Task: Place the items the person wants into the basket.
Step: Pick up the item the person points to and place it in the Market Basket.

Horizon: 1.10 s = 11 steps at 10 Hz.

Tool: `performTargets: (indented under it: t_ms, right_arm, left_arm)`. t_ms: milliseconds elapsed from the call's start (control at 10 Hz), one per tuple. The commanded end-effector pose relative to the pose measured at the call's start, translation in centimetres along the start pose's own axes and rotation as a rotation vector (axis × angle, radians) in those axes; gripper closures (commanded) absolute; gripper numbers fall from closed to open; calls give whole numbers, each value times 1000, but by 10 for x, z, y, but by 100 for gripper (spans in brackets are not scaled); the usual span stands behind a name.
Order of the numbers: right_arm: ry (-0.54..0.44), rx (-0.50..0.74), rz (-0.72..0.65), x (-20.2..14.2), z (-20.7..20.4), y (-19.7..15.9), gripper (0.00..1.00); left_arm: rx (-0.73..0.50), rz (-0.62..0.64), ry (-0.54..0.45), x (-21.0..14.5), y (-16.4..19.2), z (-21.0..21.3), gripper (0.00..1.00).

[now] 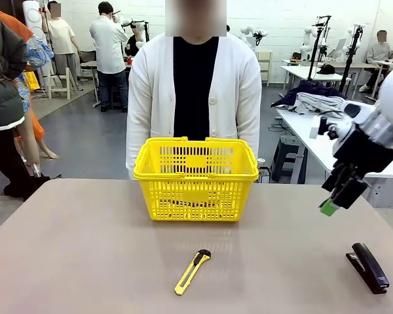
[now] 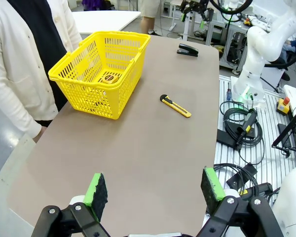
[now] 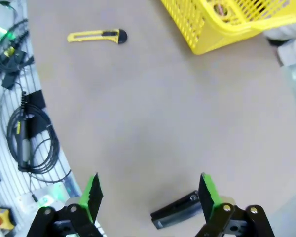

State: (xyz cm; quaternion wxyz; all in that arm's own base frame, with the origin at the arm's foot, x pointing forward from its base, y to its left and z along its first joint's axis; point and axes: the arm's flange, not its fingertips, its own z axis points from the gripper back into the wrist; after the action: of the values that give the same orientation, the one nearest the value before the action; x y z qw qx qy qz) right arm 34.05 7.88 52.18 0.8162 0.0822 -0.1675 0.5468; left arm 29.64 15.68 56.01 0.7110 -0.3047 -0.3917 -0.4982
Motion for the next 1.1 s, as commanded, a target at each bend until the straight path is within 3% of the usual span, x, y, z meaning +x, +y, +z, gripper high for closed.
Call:
performTargets:
  t_ms: [0,200,500,800,1000]
  right_arm:
    - [-153,-17,62,-45,53,36,0]
    - [-269,-11,38,-85,99,59,0]
    - [-529,4,-4,-172,128,40,0]
    - [-682,24,72,-201,128,15,0]
    - [-753,9,29,-206,126,1,0]
  left_arm:
    - [-1,-19,-18,0,0,2,1]
    - [-1,-19,-18,0,0,2,1]
    - [-1,-19,-18,0,0,2,1]
    - [-1,-19,-18,0,0,2,1]
    - [-1,-19,-18,0,0,2,1]
